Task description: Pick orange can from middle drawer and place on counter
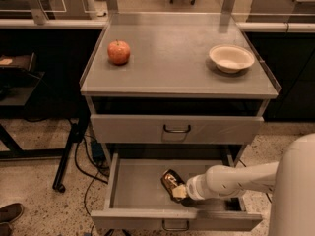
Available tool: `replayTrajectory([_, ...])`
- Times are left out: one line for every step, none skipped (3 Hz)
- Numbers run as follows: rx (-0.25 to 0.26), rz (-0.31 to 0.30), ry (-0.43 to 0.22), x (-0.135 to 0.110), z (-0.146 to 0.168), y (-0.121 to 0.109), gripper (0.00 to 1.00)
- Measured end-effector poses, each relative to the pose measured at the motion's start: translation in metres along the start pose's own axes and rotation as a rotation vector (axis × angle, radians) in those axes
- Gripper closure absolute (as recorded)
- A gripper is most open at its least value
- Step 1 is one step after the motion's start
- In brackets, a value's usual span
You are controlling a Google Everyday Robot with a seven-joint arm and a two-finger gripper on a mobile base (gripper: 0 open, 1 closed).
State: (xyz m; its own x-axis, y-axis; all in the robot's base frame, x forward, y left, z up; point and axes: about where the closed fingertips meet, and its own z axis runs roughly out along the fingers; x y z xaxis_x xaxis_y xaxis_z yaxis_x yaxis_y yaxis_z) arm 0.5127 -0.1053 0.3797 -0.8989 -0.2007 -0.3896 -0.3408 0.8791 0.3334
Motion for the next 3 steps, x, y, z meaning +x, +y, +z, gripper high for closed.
replayTrajectory([0.029, 0.033, -0.095, -0.005, -0.048, -0.001, 1.0])
replayTrajectory([0.072, 0.041, -0.168, -0.007, -0.098, -0.004, 1.0])
replayTrajectory([0.084, 0.04, -0.183, -0.009, -0.108, -0.007, 1.0])
